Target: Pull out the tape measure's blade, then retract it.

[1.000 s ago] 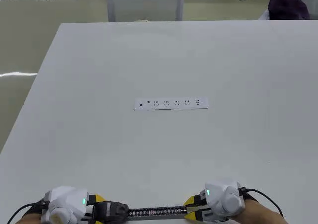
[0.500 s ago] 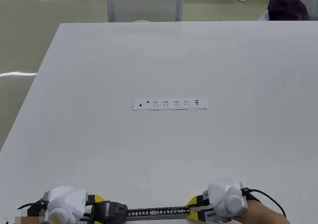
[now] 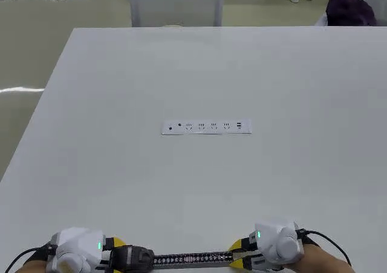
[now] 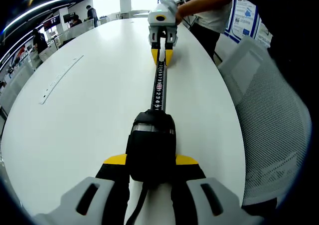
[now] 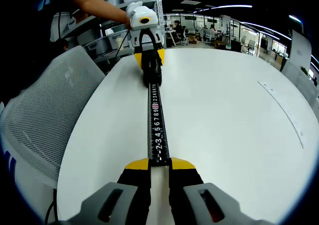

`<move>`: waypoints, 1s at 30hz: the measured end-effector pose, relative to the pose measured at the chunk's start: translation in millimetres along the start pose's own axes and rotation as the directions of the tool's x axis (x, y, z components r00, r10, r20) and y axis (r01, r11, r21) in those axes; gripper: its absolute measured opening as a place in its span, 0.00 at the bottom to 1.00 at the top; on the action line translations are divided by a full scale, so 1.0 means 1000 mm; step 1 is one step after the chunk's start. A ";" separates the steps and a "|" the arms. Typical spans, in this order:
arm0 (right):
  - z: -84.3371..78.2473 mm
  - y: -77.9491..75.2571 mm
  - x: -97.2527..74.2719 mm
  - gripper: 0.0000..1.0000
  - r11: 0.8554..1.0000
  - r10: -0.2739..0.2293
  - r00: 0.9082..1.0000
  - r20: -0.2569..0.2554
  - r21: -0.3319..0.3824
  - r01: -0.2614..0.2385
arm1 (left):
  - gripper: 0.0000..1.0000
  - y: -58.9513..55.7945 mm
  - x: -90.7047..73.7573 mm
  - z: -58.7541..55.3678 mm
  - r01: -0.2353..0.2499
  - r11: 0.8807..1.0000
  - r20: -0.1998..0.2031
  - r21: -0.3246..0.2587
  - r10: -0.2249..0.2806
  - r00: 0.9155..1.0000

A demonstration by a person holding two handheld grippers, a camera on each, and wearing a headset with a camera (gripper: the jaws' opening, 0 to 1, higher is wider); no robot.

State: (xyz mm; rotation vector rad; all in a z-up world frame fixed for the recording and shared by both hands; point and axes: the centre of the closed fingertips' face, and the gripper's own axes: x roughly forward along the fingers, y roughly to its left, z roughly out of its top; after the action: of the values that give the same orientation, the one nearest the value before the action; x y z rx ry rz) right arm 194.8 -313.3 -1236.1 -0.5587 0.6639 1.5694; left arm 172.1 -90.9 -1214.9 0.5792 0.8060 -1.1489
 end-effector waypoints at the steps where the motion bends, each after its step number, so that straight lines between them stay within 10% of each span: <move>1: -0.001 0.000 -0.001 0.10 1.000 -0.001 1.000 -0.001 0.000 0.001 | 0.27 0.000 0.000 0.000 0.000 1.000 0.000 0.000 0.000 1.000; 30: -0.016 0.000 -0.016 0.10 1.000 -0.004 1.000 -0.005 0.012 0.004 | 0.28 0.000 0.001 0.000 0.009 1.000 -0.020 -0.001 -0.009 1.000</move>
State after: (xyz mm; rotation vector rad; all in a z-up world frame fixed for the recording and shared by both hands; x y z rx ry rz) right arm 196.0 -336.3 -1236.2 -0.5549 0.6755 1.5597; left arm 172.2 -91.9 -1215.7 0.5874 0.8268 -1.1526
